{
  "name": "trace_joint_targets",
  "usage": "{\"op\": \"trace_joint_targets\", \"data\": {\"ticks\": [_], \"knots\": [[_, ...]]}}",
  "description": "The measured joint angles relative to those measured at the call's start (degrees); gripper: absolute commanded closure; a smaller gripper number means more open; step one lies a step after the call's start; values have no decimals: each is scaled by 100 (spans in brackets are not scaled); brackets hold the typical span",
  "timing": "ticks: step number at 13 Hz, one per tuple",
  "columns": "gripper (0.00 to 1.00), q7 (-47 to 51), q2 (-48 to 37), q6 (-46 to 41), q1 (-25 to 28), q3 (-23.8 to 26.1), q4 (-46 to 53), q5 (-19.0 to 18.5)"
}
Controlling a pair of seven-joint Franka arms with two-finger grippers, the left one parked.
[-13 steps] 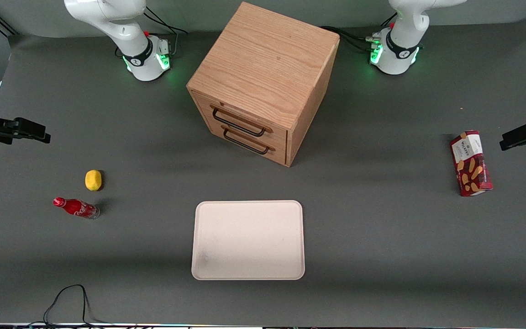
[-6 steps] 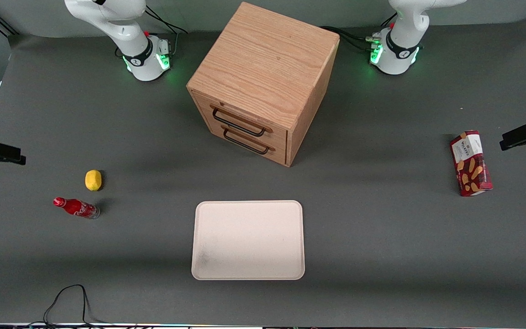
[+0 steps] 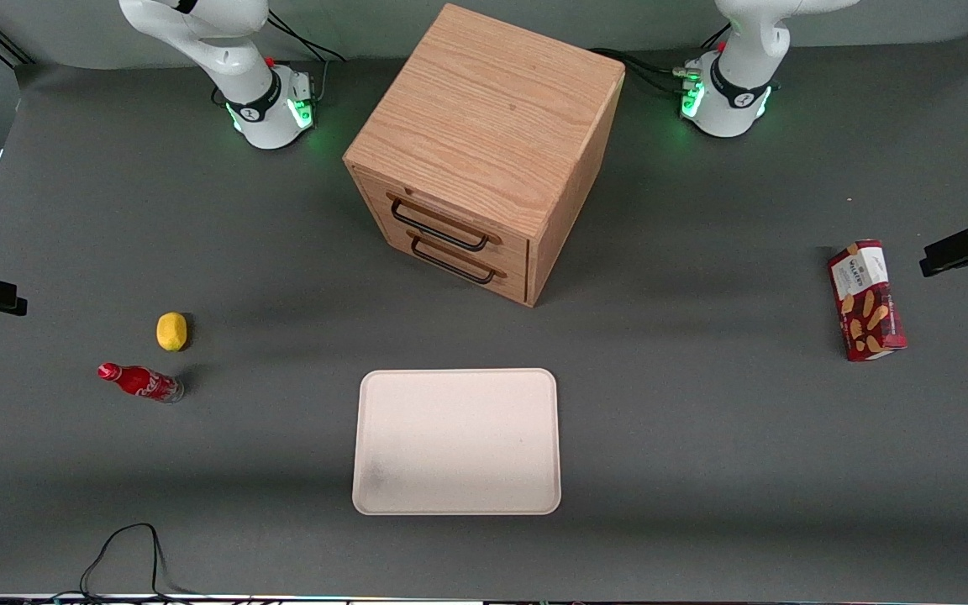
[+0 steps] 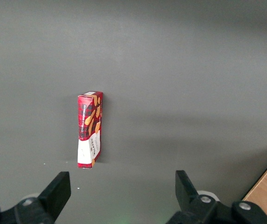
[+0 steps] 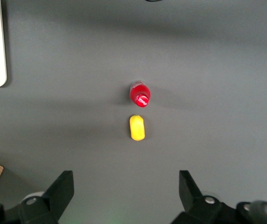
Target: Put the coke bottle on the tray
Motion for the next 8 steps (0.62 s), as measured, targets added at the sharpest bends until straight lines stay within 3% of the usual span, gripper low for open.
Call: {"op": "trace_joint_targets", "data": {"ticks": [4,8], "knots": [[0,-508,40,262,-259,-68,-402,1],[0,-577,3,1358,-271,-68,-1401,3]]}}
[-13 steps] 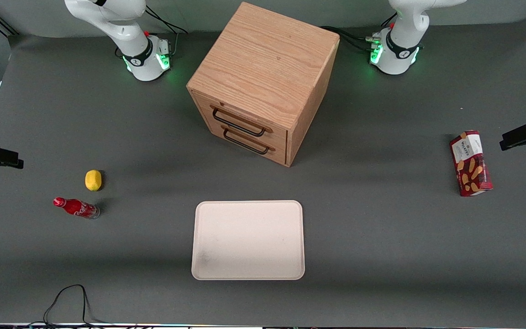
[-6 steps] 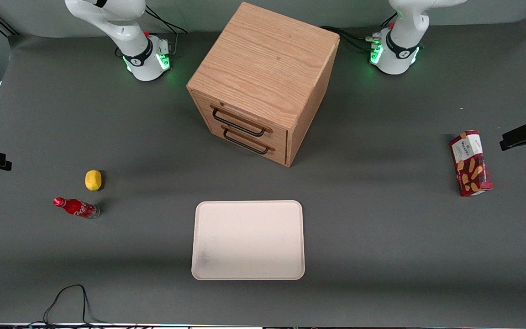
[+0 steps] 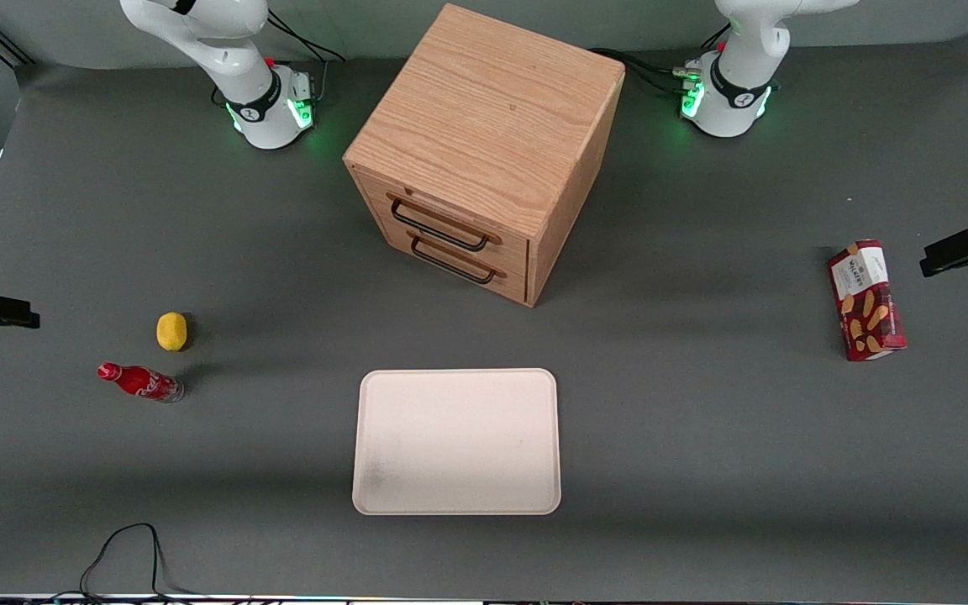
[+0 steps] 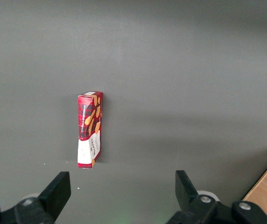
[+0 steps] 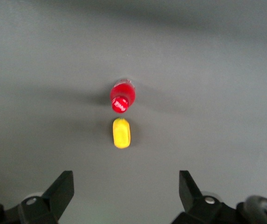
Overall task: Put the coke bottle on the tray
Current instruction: 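Lower the open right gripper over the red Coca-Cola bottle's cap end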
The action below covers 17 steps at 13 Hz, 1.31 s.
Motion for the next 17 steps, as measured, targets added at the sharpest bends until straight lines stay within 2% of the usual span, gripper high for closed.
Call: {"op": "trace_joint_targets", "data": {"ticks": [7,11,17], "knots": [[0,-11,-249,2259,45,7,-2003,1],[0,-15,-255,2796,48,57,-2375,22],[1,-160,-18,3168,53,102,-2492,75]]}}
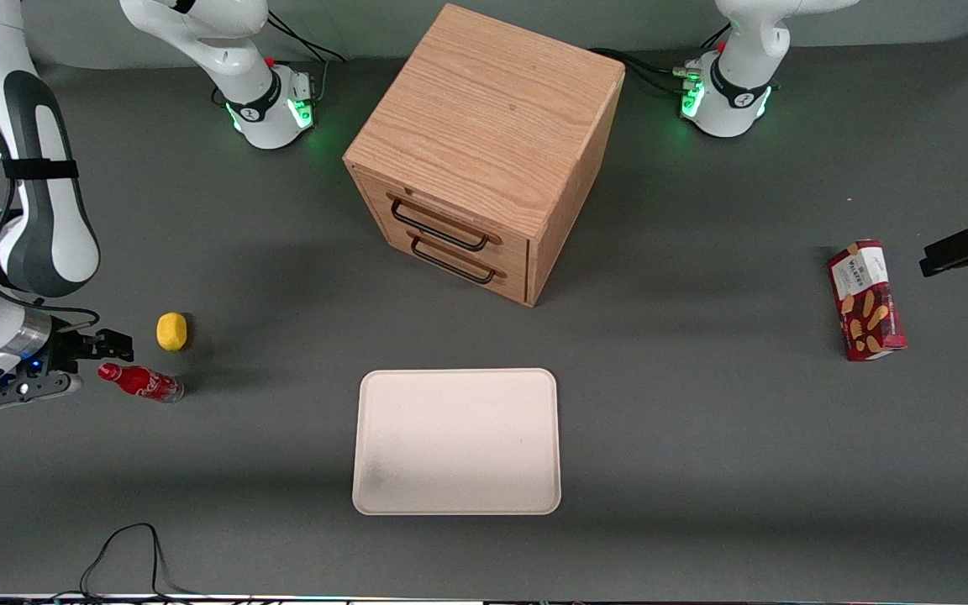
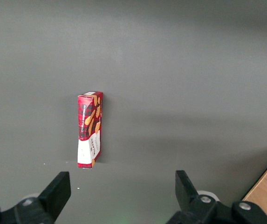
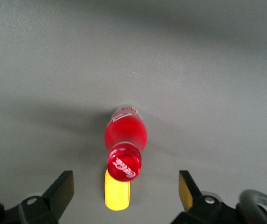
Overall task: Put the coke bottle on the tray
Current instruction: 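Lower the open right gripper over the red Coca-Cola bottle's cap end, then close the right gripper on the red bottle's cap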
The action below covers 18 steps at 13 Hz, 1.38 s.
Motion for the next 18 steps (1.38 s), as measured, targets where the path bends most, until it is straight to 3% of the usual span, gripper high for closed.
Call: {"op": "trace_joint_targets", "data": {"ticks": [5,7,8,11,12,18], "knots": [[3,-42,144,148,0,2,-1,18],[12,-45,186,210,6,8,3,22],[24,-45,196,213,10,12,5,23],[96,-46,198,215,11,20,14,38],[100,-46,198,215,12,20,15,45],[100,-46,200,215,15,26,28,89]]}}
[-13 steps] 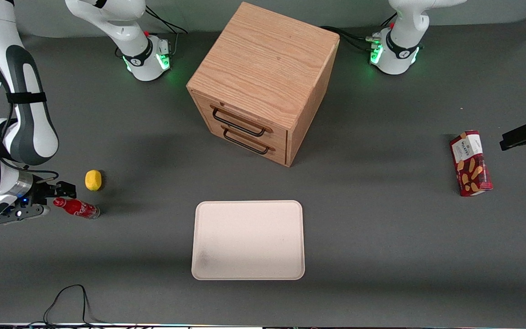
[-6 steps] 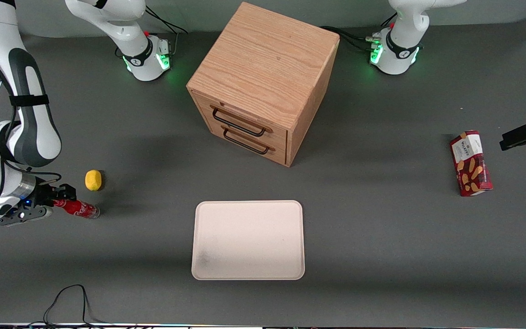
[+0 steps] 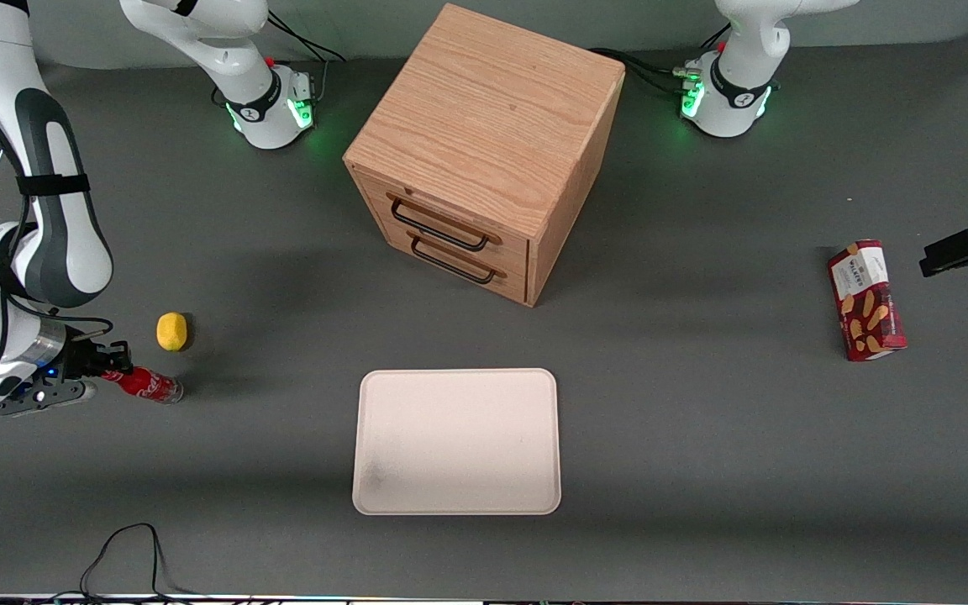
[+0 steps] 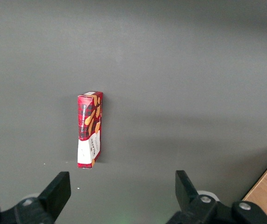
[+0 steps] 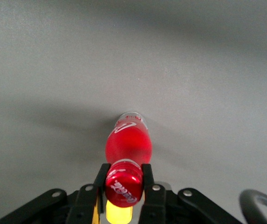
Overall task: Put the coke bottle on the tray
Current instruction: 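Close the right gripper on the red bottle's cap, then lift the red bottle and carry it over the white tray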
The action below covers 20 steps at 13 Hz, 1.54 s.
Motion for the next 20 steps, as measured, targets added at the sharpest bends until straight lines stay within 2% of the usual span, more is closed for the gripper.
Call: {"op": "trace_joint_targets", "data": {"ticks": [4,10,13,17,20], "knots": [[100,17,-16,-209,0,-1,145,4],[100,177,-480,-2968,3,-2,1813,20],[100,215,-551,-3960,5,-2,2557,18],[100,632,-512,-4306,141,-2,3015,-4],[100,1456,-177,-4303,572,3,3363,-15]]}}
